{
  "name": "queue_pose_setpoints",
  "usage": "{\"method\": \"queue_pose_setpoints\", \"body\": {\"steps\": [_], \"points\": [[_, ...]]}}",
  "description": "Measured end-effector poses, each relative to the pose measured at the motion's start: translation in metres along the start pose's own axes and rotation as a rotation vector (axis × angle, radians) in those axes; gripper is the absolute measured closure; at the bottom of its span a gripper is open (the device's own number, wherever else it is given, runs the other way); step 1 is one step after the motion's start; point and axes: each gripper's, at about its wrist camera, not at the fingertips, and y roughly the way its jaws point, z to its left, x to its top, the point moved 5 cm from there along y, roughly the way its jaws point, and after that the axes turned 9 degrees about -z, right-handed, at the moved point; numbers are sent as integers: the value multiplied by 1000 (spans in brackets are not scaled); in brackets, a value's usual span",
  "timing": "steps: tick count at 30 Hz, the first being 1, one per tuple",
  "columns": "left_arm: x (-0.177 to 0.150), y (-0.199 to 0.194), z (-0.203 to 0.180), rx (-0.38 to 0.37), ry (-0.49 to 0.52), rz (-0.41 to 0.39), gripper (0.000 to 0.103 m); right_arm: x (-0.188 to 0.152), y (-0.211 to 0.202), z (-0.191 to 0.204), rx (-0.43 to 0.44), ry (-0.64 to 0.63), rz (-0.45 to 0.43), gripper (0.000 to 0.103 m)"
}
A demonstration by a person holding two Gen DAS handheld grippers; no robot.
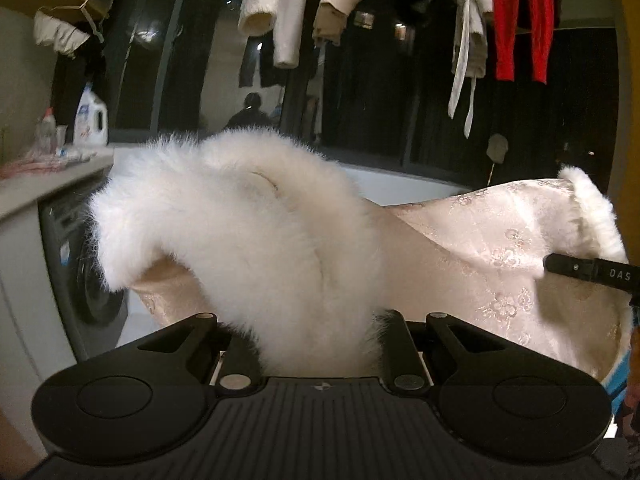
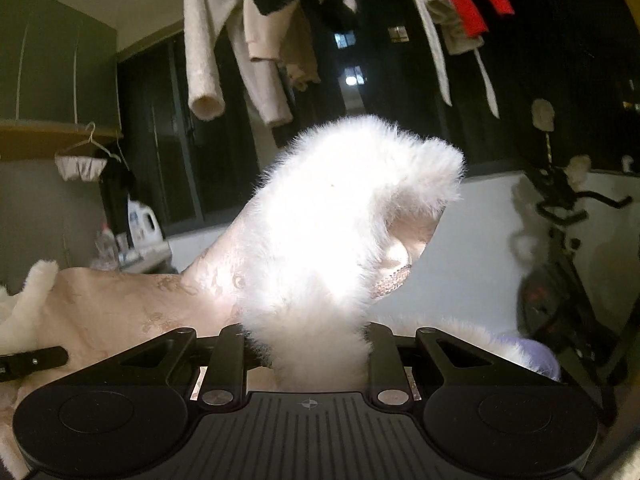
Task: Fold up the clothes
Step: 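Carry the folded jacket with both grippers to the clothes stack on the chair, then lower the jacket onto the clothes stack and open both grippers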
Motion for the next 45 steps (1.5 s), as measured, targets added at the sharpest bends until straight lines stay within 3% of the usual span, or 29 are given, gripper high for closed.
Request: {"method": "queue_pose_setpoints", "body": {"steps": [6, 13, 18, 23, 28, 32, 34, 36, 38, 41, 42, 45], "points": [[30, 61, 50, 2, 30, 4, 84, 13, 85, 31, -16, -8, 17, 83], [8, 130, 85, 26, -67, 149, 84, -11, 175, 24, -49, 13, 146, 83], [-26, 183, 96, 61, -92, 281, 84, -56, 233, 2, -98, 39, 262, 82], [-84, 224, 105, 133, -23, 451, 81, -125, 283, -22, -137, 33, 443, 76], [-133, 219, 109, 168, -16, 518, 78, -183, 313, -30, -137, 41, 566, 72], [-136, 210, 113, 185, -81, 506, 77, -202, 323, -29, -129, 52, 608, 67], [-134, 212, 119, 191, -103, 503, 72, -209, 325, -36, -146, 81, 614, 62], [-126, 214, 122, 211, -93, 491, 48, -211, 322, -43, -175, 108, 607, 53], [-118, 216, 126, 230, -82, 479, 33, -209, 315, -54, -234, 113, 598, 30], [-103, 203, 133, 247, -70, 455, 31, -195, 298, -56, -356, 33, 544, 15], [-96, 197, 134, 252, -65, 440, 31, -189, 291, -55, -379, 20, 523, 15], [-69, 186, 122, 229, -4, 383, 30, -169, 274, -42, -365, 44, 456, 5]]}}
